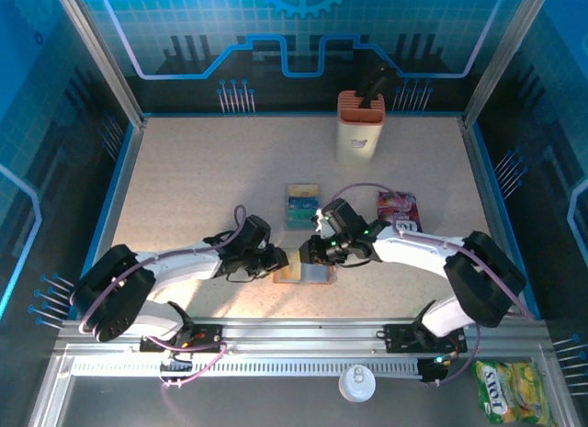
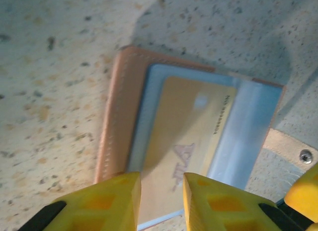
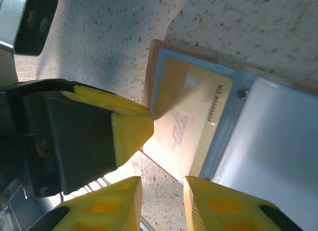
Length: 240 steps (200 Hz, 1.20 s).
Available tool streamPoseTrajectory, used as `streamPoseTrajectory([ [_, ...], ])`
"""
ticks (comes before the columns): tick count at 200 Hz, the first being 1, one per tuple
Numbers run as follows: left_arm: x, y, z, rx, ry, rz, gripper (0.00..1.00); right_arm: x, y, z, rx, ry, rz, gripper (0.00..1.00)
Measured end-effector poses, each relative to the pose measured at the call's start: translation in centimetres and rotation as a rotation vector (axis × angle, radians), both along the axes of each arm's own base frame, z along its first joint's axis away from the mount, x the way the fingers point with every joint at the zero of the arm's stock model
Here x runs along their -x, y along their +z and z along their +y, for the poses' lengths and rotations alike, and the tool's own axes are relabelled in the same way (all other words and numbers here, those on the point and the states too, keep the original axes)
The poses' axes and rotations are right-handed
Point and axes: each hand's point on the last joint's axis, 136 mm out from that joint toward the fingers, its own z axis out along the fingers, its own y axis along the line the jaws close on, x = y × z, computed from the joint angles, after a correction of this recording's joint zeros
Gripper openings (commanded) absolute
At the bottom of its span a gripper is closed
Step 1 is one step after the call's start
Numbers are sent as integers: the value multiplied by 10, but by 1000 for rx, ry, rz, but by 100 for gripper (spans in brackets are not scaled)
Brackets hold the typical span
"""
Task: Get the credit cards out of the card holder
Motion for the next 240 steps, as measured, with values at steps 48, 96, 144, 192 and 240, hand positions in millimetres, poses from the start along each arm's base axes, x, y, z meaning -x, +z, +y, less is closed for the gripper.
streamPoseTrajectory([
  [48,1,6,2,15,13,-19,29,5,-22,8,25,27,47,29],
  [96,4,7,5,25,25,-19,29,9,-35,-3,87,37,52,29],
  [144,3,11,4,33,25,-29,28,11,-48,-15,146,41,50,29],
  [192,-11,21,-8,47,21,-47,24,10,-49,-17,150,54,41,29],
  [240,-12,9,-9,19,13,-16,12,10,-47,-16,145,56,34,29],
])
